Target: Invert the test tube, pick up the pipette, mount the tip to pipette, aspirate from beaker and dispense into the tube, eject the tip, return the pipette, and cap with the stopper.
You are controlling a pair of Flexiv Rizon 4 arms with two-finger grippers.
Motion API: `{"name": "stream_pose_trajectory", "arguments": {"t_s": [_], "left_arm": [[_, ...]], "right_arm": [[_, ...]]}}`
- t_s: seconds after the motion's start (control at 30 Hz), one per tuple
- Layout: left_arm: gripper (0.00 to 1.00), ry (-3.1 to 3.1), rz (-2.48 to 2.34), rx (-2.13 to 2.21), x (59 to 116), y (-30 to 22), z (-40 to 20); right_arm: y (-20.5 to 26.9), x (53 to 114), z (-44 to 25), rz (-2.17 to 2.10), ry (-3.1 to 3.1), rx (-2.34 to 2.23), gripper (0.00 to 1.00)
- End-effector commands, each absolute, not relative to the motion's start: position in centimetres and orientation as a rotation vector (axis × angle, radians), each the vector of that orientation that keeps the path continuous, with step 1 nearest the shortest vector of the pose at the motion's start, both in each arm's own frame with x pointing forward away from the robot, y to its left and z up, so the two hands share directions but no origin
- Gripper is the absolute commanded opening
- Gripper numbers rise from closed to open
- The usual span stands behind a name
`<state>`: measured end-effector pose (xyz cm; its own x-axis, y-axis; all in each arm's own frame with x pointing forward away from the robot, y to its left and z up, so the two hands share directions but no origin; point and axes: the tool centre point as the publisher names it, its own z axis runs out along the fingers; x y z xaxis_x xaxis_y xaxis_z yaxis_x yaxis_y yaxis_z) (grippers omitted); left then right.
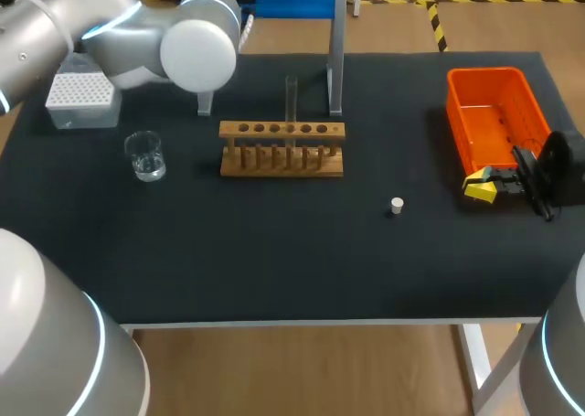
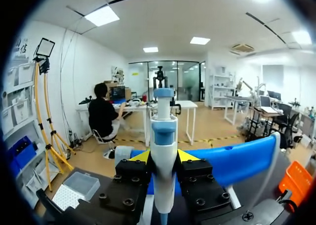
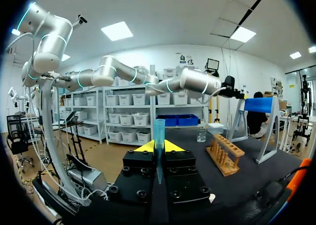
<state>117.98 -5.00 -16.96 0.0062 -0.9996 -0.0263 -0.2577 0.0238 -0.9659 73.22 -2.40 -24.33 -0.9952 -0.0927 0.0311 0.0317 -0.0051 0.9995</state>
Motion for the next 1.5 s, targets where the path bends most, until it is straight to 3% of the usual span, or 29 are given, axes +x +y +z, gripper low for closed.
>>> {"name": "stream_pose_trajectory", "arguments": {"t_s": [0.03,0.97,1.5], "left_arm": [[0.00,1.431,-1.057,-1.372,117.3,-4.9,-15.8],[0.00,2.043,-1.511,-1.105,105.9,-3.3,-9.1],[0.00,2.043,-1.511,-1.105,105.9,-3.3,-9.1]], "right_arm": [[-2.5,73.1,-24.4,-2.166,-2.153,0.067,0.00],[-2.5,73.1,-24.4,-2.166,-2.153,0.067,0.00],[-2.5,73.1,-24.4,-2.166,-2.153,0.067,0.00]]}}
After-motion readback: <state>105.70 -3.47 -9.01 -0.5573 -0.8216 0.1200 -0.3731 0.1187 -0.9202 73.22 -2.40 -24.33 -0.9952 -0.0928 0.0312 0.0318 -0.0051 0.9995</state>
